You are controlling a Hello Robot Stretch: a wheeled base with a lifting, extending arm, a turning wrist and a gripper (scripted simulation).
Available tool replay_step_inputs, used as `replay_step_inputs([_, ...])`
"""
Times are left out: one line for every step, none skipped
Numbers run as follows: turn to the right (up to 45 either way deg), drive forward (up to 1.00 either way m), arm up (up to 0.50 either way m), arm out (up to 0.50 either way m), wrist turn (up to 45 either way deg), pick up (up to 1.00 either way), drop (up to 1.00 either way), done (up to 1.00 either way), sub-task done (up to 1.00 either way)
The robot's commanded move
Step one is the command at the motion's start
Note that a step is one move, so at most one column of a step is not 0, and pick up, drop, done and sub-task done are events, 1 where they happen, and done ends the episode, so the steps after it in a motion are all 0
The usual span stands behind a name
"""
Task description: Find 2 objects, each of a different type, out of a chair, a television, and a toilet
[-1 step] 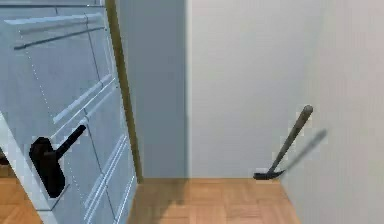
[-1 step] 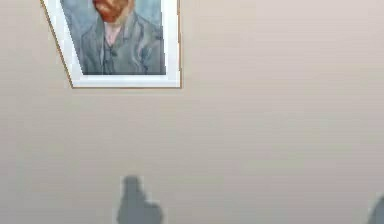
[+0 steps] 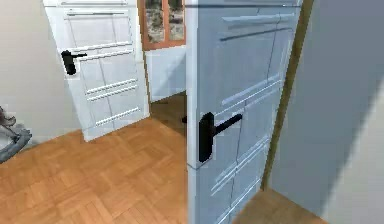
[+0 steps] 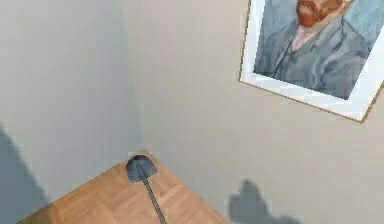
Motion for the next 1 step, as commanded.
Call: replay_step_inputs([-45.0, 0.0, 0.0, 0.0, 0.0, 0.0, 0.0, 0.0, 0.0])
